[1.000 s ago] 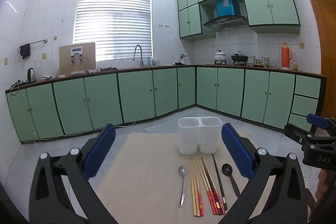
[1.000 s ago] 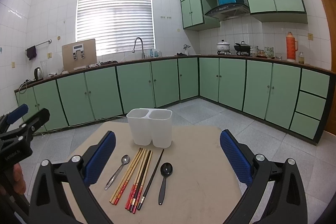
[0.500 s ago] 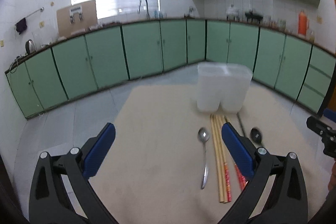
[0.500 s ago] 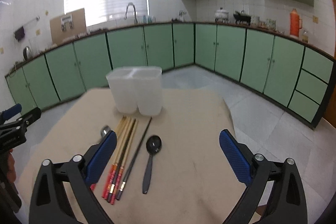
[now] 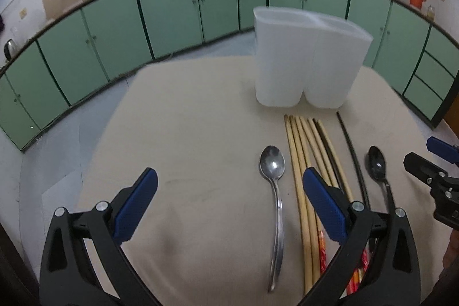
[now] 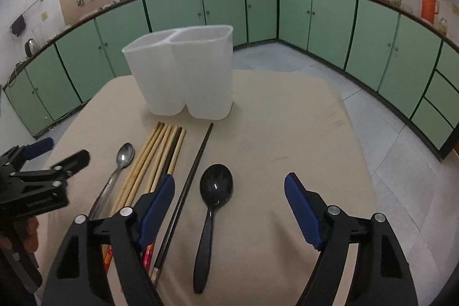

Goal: Organize utensils
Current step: 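Grasp the black plastic spoon with the right tool while the left tool grasps the silver spoon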

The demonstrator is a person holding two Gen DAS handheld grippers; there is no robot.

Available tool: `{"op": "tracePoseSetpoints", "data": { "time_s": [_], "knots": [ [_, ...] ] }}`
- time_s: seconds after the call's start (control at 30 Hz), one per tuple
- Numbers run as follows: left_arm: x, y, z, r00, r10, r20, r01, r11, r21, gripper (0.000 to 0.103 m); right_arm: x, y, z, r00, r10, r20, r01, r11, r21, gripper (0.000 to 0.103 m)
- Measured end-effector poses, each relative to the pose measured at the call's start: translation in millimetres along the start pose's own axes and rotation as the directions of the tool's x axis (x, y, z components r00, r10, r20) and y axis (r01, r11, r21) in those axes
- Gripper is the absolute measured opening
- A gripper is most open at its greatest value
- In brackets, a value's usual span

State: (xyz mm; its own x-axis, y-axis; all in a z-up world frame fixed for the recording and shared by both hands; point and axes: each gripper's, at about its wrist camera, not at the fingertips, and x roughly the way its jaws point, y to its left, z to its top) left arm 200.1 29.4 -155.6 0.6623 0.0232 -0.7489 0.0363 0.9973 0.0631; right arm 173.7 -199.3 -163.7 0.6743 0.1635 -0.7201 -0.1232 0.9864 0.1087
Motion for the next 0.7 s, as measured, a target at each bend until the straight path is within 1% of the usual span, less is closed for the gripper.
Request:
{"op": "tracePoseSetpoints", "data": {
  "time_s": [0.1, 0.17, 0.3, 0.43, 0.53, 0.7],
  "knots": [
    [16, -3, 4, 1.000, 0.000, -0.028, 0.001, 1.000, 0.019, 0.098, 12, 0, 3, 0.999, 0.015, -0.029, -0.015, 1.000, -0.008, 0.073],
    [25, -4, 5, 0.999, 0.010, -0.044, -0.008, 0.999, 0.037, 0.098, 19, -1, 3, 0.998, 0.020, -0.053, -0.021, 1.000, -0.010, 0.069],
    [33, -2, 3, 0.998, 0.019, -0.057, -0.017, 0.999, 0.045, 0.098, 33, -1, 4, 0.996, 0.033, -0.084, -0.034, 0.999, -0.003, 0.066],
    [32, -1, 0, 0.998, 0.023, -0.052, -0.021, 0.999, 0.047, 0.098, 46, 1, 3, 0.993, 0.018, -0.118, -0.021, 1.000, -0.021, 0.060],
    [33, -4, 0, 0.999, 0.018, -0.047, -0.015, 0.999, 0.050, 0.098, 53, -3, 1, 0.991, 0.024, -0.135, -0.024, 1.000, -0.001, 0.056],
    [34, -11, 4, 0.999, 0.010, -0.040, -0.007, 0.998, 0.064, 0.098, 59, -3, 3, 0.990, 0.028, -0.142, -0.029, 1.000, -0.003, 0.055]
  ]
}}
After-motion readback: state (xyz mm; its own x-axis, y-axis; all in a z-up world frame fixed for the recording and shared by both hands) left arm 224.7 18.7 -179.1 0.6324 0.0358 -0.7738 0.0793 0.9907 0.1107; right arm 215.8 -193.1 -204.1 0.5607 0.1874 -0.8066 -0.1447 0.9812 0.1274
